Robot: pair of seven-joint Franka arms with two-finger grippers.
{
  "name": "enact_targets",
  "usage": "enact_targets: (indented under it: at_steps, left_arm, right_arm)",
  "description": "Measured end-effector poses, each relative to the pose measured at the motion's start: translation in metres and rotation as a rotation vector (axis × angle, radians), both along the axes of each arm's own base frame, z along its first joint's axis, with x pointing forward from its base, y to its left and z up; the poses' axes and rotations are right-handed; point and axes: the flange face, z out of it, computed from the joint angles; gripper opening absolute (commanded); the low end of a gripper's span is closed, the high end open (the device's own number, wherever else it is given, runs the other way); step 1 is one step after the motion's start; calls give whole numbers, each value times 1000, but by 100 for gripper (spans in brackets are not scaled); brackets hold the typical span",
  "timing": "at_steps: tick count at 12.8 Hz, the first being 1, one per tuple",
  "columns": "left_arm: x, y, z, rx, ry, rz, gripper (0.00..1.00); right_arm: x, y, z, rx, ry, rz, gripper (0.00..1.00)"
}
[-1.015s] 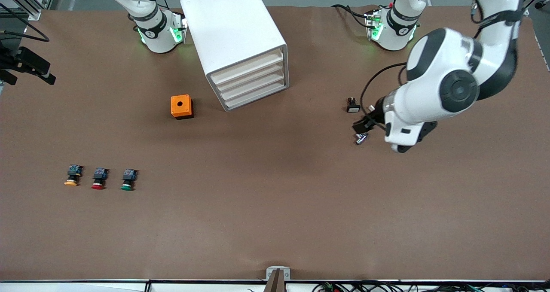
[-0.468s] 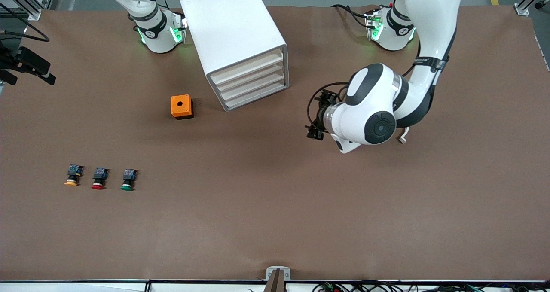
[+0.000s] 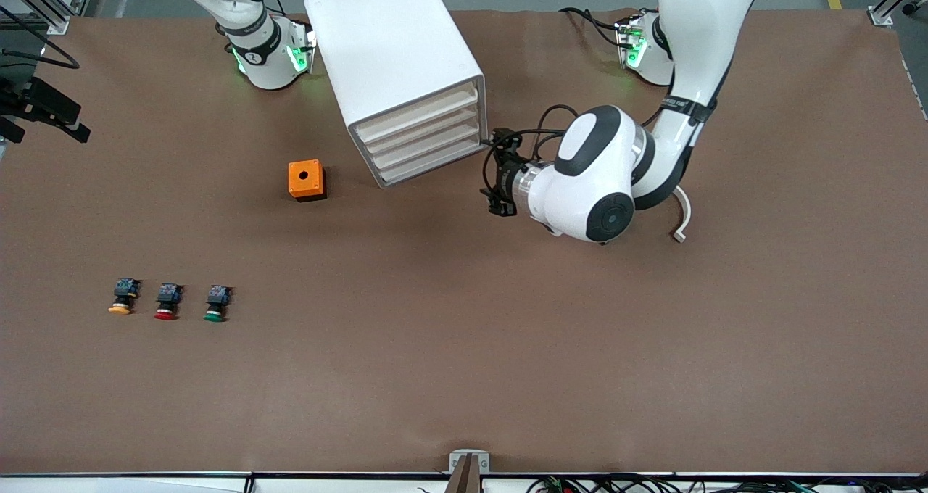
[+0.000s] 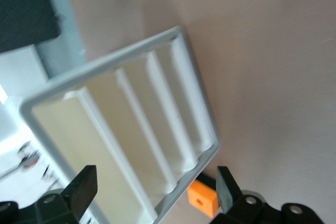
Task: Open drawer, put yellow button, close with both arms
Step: 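Pull the drawer open with the left gripper while the right gripper reaches the buttons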
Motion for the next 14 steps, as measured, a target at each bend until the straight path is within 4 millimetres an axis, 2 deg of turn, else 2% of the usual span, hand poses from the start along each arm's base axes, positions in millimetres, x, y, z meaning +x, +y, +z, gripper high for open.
enact_targets:
  at_steps: [2, 4, 5, 6, 10, 13, 14]
  left_arm:
    - [-6, -14, -24, -9, 122, 66, 98]
    - [-12, -24, -42, 9, 215, 112, 88]
    - [-20, -33, -50, 37, 253, 123, 79]
    - [-30, -43, -57, 58, 279, 122, 78]
    - [-64, -78, -72, 69, 345, 92, 59]
    - [-74, -88, -75, 57, 373, 86, 53]
    - [-78, -91, -76, 64, 382, 82, 43]
  right_arm:
    - [0, -2, -1, 0, 2, -3, 100]
    - [2, -2, -3, 0, 3, -4, 100]
    - [3, -3, -4, 0, 3, -5, 100]
    - [3, -4, -4, 0, 3, -7, 100]
    - [8, -7, -11, 0, 11, -12, 100]
    - [36, -10, -41, -7, 16, -14, 100]
    - [47, -12, -54, -13, 22, -15, 100]
